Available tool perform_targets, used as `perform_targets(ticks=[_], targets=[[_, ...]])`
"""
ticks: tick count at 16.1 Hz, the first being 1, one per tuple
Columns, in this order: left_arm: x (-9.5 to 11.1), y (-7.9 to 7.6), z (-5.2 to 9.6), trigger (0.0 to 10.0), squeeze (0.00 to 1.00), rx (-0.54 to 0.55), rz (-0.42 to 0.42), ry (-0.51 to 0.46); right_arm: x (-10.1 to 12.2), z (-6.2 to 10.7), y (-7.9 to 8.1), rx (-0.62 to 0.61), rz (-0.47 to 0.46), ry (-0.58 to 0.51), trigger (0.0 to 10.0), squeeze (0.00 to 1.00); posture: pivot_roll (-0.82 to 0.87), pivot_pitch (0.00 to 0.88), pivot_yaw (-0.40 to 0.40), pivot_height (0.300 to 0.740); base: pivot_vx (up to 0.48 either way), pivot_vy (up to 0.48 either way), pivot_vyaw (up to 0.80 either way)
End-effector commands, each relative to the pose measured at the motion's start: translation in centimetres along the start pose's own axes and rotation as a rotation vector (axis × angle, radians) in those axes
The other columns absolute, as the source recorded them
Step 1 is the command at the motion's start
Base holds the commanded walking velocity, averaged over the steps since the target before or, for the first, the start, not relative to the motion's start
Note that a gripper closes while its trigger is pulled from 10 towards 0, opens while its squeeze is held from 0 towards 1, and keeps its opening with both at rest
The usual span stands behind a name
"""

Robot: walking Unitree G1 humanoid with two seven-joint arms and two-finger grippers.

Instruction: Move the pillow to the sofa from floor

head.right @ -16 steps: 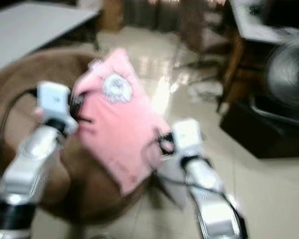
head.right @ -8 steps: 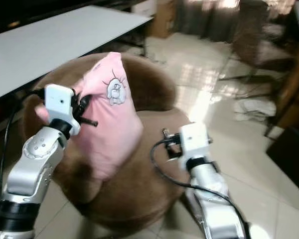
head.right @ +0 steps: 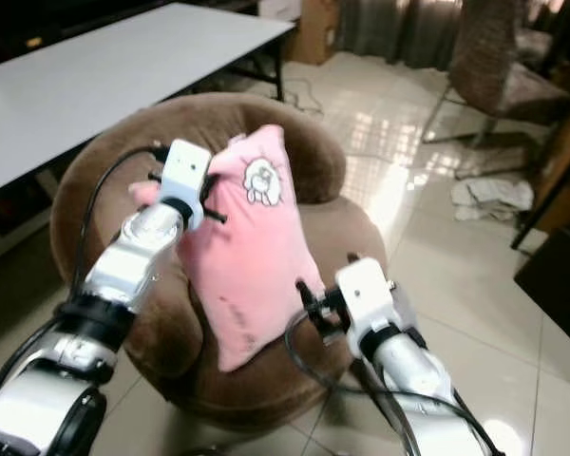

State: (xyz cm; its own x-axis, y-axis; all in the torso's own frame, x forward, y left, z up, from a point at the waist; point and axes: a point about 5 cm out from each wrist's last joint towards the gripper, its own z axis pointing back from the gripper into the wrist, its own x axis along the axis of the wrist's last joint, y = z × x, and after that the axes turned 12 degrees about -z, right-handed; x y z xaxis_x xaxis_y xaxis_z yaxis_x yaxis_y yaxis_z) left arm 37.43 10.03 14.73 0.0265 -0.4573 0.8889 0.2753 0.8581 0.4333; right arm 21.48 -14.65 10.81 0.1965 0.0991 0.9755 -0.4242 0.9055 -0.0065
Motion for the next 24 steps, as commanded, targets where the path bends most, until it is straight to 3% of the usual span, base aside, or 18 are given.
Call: perform_targets(ticks=[1, 3, 5, 6, 7, 8, 9, 12, 14, 15, 17, 18, 20, 21, 22, 23, 24], targets=[[-0.2, 0.0, -0.5, 10.0, 0.0, 0.026, 0.003, 0.009, -0.1, 0.2, 0.8, 0.075, 0.008, 0.004, 10.0, 0.0, -0.02, 0.067, 0.079, 0.74, 0.0, 0.0, 0.0], [-3.0, -0.3, -0.6, 10.0, 0.0, 0.045, -0.08, 0.163, -1.2, 0.7, 1.8, 0.182, -0.013, 0.067, 10.0, 0.0, -0.03, 0.067, 0.082, 0.74, 0.0, 0.0, 0.0], [-6.6, 1.7, 0.3, 10.0, 0.0, 0.097, -0.128, 0.362, -1.6, 0.8, 2.3, 0.252, -0.012, 0.106, 10.0, 0.0, -0.03, 0.079, 0.072, 0.74, 0.0, 0.0, 0.0], [-7.0, 2.0, 0.5, 10.0, 0.0, 0.1, -0.127, 0.377, -1.6, 0.8, 2.3, 0.256, -0.013, 0.106, 10.0, 0.0, -0.02, 0.076, 0.07, 0.74, 0.0, 0.0, 0.0], [-8.6, 2.9, 1.2, 10.0, 0.88, 0.066, -0.122, 0.429, -2.4, 0.1, 1.8, 0.252, -0.001, 0.108, 10.0, 0.0, -0.01, 0.068, 0.066, 0.74, 0.0, 0.0, 0.0], [-9.2, 3.2, 1.5, 10.0, 1.0, 0.063, -0.121, 0.447, -2.6, -0.3, 1.5, 0.247, 0.007, 0.104, 10.0, 0.0, -0.01, 0.061, 0.064, 0.74, 0.0, 0.0, 0.0], [-9.5, 3.4, 1.7, 10.0, 1.0, 0.062, -0.121, 0.455, -2.6, -0.4, 1.4, 0.237, 0.005, 0.095, 10.0, 0.0, -0.01, 0.061, 0.064, 0.74, 0.0, 0.0, 0.0], [-9.6, 6.4, 2.5, 10.0, 1.0, 0.223, -0.108, 0.426, -2.3, -1.1, 0.8, 0.218, -0.01, 0.056, 10.0, 0.0, 0.0, 0.044, 0.045, 0.74, 0.0, 0.0, 0.0], [-8.0, 8.4, 2.8, 10.0, 1.0, 0.373, -0.099, 0.296, -1.5, -1.7, 0.6, 0.193, -0.01, 0.012, 10.0, 0.0, 0.01, 0.034, 0.037, 0.74, 0.0, 0.0, 0.0], [-7.7, 8.6, 2.9, 10.0, 1.0, 0.39, -0.103, 0.279, -1.4, -1.9, 0.5, 0.186, -0.008, 0.002, 10.0, 0.0, 0.01, 0.033, 0.036, 0.74, 0.0, 0.0, 0.0], [-5.5, 10.7, 4.4, 10.0, 1.0, 0.603, -0.143, 0.108, -0.2, -2.4, 0.1, 0.125, -0.022, -0.064, 10.0, 0.0, 0.01, 0.025, 0.017, 0.74, 0.0, 0.0, 0.0], [-5.2, 11.0, 4.7, 10.0, 1.0, 0.635, -0.149, 0.085, 0.0, -2.4, 0.1, 0.117, -0.023, -0.072, 10.0, 0.0, 0.01, 0.025, 0.017, 0.74, 0.0, 0.0, 0.0], [-3.6, 11.2, 6.8, 10.0, 0.0, 0.632, -0.052, -0.135, 1.0, -2.8, -0.2, -0.029, 0.004, -0.151, 10.0, 0.0, 0.02, 0.002, 0.003, 0.74, 0.0, 0.0, 0.0], [-3.6, 10.6, 7.9, 10.0, 0.0, 0.548, 0.113, -0.187, 1.3, -3.0, -0.3, -0.084, -0.033, -0.153, 10.0, 0.0, 0.01, 0.0, 0.003, 0.74, 0.0, 0.0, 0.0], [-3.5, 9.8, 9.0, 10.0, 0.0, 0.47, 0.184, -0.224, 1.6, -3.1, -0.3, -0.091, -0.048, -0.165, 10.0, 0.0, 0.01, 0.0, -0.004, 0.74, 0.0, 0.0, 0.0], [-3.2, 8.0, 10.0, 10.0, 0.0, 0.343, 0.177, -0.244, 1.5, -3.0, -0.5, -0.11, -0.073, -0.163, 10.0, 0.0, 0.01, 0.0, -0.01, 0.74, 0.0, 0.0, 0.8], [-3.2, 7.7, 10.2, 10.0, 0.0, 0.326, 0.175, -0.243, 1.4, -3.0, -0.6, -0.114, -0.087, -0.159, 10.0, 0.0, 0.01, 0.0, -0.01, 0.74, 0.0, 0.0, 0.8]])
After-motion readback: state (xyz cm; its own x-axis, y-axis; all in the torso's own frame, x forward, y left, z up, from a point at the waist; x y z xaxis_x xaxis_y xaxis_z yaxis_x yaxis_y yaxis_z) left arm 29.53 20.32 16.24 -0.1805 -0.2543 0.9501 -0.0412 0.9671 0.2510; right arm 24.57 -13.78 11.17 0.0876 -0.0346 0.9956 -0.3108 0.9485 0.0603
